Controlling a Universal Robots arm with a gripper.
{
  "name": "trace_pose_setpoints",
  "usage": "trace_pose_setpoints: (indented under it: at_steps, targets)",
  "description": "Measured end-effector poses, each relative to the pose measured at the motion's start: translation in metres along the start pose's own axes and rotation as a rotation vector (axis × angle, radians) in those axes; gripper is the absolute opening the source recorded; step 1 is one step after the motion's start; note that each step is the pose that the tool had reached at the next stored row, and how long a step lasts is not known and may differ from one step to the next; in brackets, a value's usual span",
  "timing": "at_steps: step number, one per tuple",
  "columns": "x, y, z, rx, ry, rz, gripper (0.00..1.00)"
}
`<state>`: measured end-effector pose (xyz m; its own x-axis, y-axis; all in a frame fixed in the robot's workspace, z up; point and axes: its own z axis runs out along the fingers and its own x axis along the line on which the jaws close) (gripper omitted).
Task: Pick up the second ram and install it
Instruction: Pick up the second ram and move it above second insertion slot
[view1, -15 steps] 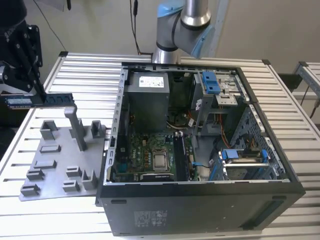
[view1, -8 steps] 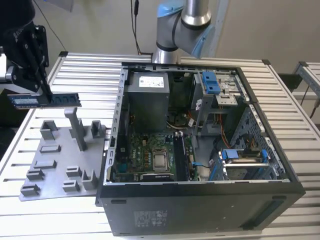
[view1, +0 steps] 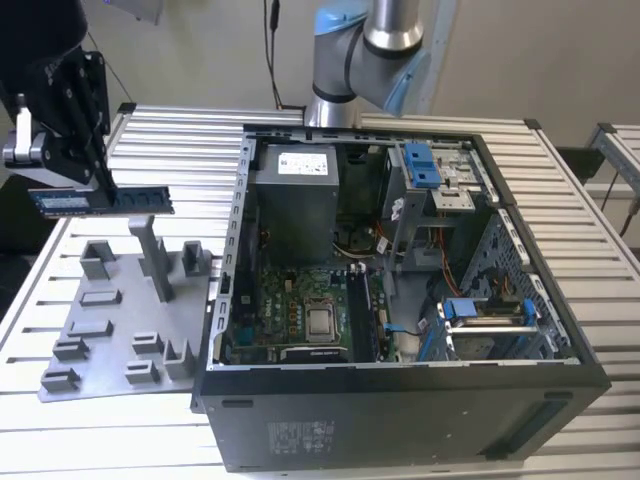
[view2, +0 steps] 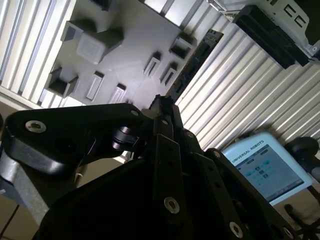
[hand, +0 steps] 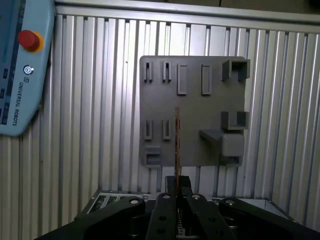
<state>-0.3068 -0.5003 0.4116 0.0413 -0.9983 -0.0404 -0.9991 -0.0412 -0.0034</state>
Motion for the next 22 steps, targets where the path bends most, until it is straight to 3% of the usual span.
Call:
trace_pose_setpoints:
  at_steps: [22]
  targets:
    - [0.0013,-0.0329,0.0001,-0.0004,0.0000,0.000,0.14]
